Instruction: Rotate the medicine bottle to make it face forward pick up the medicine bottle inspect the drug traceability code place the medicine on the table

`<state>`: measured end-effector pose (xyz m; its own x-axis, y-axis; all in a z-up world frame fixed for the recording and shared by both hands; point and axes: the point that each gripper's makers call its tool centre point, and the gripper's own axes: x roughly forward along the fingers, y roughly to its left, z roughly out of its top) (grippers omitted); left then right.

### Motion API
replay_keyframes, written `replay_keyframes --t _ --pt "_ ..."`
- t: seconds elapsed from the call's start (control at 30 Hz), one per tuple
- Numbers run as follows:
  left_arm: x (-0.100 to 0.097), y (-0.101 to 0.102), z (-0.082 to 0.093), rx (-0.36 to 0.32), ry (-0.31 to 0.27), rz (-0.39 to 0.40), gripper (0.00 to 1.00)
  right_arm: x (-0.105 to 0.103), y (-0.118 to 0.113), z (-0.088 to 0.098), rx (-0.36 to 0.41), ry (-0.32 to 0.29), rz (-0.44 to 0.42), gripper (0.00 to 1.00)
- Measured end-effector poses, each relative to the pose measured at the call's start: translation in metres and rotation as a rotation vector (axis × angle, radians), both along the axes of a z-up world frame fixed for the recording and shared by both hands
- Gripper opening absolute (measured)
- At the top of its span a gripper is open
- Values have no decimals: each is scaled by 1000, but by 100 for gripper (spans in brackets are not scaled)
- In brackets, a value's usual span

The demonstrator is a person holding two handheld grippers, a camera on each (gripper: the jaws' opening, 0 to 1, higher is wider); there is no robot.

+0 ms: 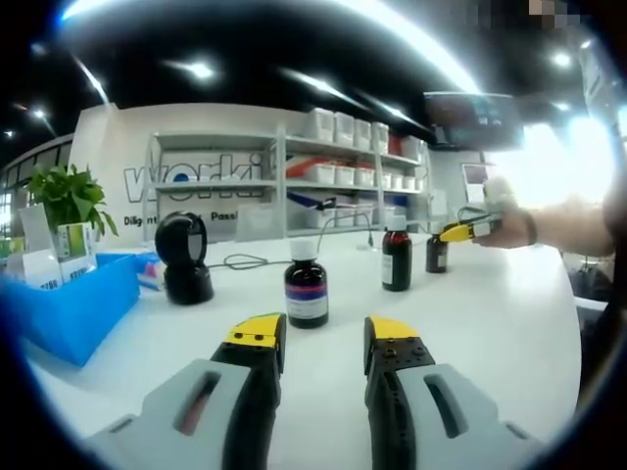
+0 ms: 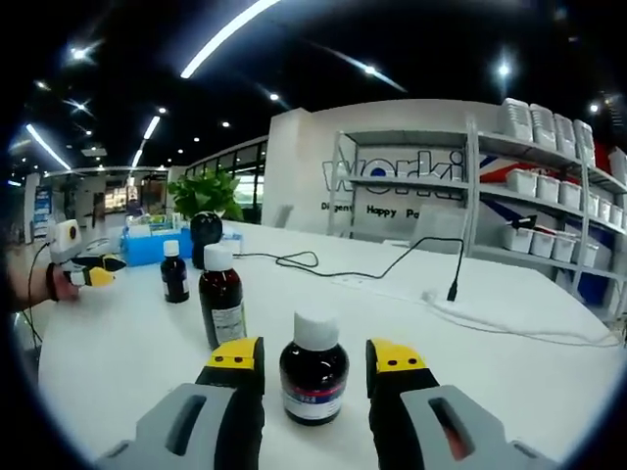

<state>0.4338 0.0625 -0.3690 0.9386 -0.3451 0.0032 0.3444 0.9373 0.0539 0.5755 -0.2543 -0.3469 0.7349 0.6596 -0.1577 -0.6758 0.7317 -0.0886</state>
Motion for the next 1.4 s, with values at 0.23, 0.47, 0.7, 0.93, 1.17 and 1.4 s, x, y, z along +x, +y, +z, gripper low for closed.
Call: replay_keyframes --t 0.23,0.47,0.7,0.93,1.17,1.4 --pt "0 0 0 -1 -1 0 25 -13 -9 15 50 1 -14 38" --pt "0 0 2 -10 -7 -1 25 -32 -23 18 58 -23 -31 40" --pt "-1 0 3 -7 -13 0 25 -45 -38 11 108 -10 -64 39" --pt "-1 1 2 -2 -12 5 25 -62 -46 6 143 -38 -79 39" --pt "-1 -1 2 -3 -12 -4 25 -71 -53 -11 153 -30 -92 34" --pt "-2 -2 1 4 -8 -9 25 -75 -54 -17 141 -97 -94 30"
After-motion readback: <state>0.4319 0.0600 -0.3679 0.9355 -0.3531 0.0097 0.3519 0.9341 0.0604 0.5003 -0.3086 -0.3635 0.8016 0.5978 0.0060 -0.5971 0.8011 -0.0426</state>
